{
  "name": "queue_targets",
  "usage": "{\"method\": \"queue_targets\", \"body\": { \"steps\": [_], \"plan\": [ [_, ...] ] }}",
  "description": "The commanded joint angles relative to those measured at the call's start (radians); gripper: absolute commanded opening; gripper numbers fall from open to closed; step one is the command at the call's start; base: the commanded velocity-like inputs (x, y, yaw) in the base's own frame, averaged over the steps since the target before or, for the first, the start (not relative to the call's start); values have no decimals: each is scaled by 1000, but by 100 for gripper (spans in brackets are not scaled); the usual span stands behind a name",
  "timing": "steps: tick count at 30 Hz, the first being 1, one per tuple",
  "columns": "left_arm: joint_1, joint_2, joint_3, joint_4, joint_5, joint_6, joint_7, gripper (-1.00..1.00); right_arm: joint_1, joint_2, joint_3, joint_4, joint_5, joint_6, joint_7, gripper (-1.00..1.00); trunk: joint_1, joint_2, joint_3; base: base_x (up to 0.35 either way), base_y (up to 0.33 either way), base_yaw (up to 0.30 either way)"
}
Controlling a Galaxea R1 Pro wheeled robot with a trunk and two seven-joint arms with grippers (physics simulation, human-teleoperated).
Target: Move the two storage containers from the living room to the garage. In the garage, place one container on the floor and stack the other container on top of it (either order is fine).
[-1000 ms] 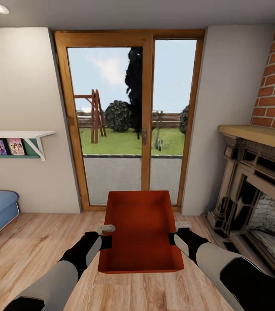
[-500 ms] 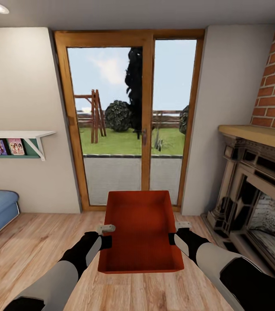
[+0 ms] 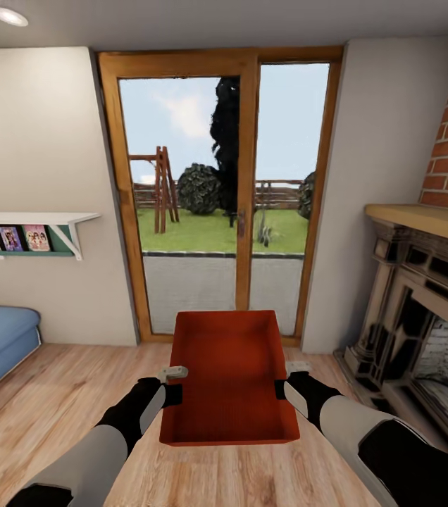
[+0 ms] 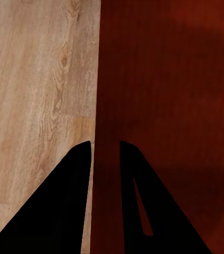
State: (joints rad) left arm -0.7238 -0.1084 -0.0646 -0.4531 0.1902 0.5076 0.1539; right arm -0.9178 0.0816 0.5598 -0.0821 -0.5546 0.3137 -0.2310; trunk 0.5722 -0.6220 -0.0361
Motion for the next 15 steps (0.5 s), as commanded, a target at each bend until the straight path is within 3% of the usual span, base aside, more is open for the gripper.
{"method": "queue_targets", "body": {
  "steps": [1, 15],
  "plan": [
    [0, 1, -8, 2, -21, 9, 18, -100, -1, 1, 31, -5, 7, -1, -8, -100, 0, -2, -2, 0, 0, 287],
    [0, 1, -8, 2, -21, 9, 18, -100, -1, 1, 31, -5, 7, -1, -8, -100, 0, -2, -2, 0, 0, 298]
  ]
}}
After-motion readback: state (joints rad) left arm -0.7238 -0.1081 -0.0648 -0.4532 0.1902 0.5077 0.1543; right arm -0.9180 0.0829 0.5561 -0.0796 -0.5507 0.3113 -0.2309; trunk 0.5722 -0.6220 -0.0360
